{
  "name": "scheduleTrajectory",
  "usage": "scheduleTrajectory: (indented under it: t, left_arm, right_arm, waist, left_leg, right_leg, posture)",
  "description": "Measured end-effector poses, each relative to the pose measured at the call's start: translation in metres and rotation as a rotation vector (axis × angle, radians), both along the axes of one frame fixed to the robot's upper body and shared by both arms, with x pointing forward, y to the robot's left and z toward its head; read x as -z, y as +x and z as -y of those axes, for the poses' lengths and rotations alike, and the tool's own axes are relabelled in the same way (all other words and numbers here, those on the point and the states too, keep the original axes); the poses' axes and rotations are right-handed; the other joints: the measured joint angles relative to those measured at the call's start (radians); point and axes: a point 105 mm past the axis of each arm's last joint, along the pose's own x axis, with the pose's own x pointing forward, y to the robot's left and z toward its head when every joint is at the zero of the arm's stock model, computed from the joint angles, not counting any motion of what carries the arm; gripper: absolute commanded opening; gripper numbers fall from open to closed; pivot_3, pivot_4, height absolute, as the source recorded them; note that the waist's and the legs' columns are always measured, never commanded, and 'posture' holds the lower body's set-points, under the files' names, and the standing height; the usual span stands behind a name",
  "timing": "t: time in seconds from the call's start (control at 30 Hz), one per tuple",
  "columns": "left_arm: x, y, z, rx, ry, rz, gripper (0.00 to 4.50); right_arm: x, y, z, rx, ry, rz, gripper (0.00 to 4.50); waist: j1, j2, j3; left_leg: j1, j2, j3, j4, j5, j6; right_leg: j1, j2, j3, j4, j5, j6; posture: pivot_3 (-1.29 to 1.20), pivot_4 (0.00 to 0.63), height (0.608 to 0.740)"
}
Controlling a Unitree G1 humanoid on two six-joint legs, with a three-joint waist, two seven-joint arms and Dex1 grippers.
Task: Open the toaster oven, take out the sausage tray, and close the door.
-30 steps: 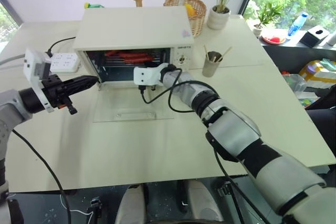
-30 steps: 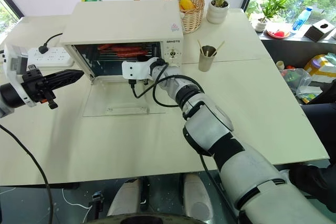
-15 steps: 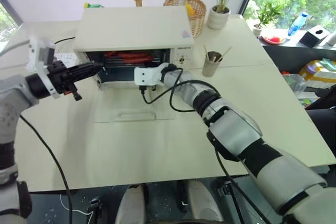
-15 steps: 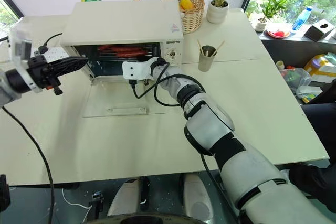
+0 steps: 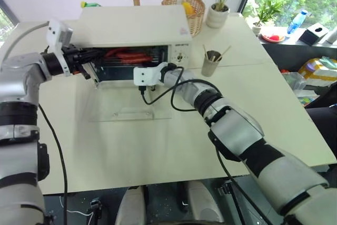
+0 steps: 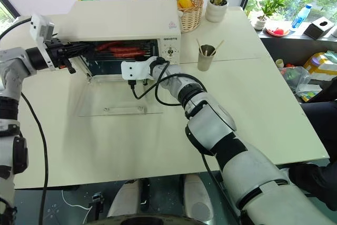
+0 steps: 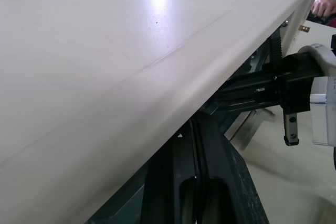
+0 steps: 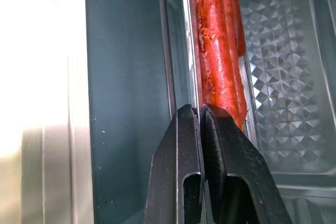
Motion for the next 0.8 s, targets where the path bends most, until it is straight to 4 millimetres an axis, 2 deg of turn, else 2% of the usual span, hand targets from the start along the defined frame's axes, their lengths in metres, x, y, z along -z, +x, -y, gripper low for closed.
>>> scheduleTrajectory:
  t: [0.47, 0.8]
  left_arm:
    - [-0.001, 0.0, -0.002, 0.023, 0.007, -0.003, 0.0]
    - [-0.002, -0.002, -0.002, 0.036, 0.004, -0.007, 0.0]
  right_arm:
    - [0.004, -0.01, 0.0, -0.069, 0.032, -0.009, 0.02]
    - [0.012, -0.03, 0.003, -0.151, 0.045, -0.007, 0.02]
  waist:
    - [-0.005, 0.0, 0.0]
    - [-0.007, 0.0, 0.0]
  left_leg:
    - [-0.001, 0.0, 0.0, 0.0, 0.0, 0.0]
    - [-0.001, 0.0, 0.0, 0.002, 0.0, 0.0]
  right_leg:
    - [0.0, 0.0, 0.0, 0.0, 0.0, 0.0]
    - [0.0, 0.0, 0.0, 0.001, 0.0, 0.0]
  posture:
    - [0.0, 0.15, 0.74]
    - [0.0, 0.15, 0.74]
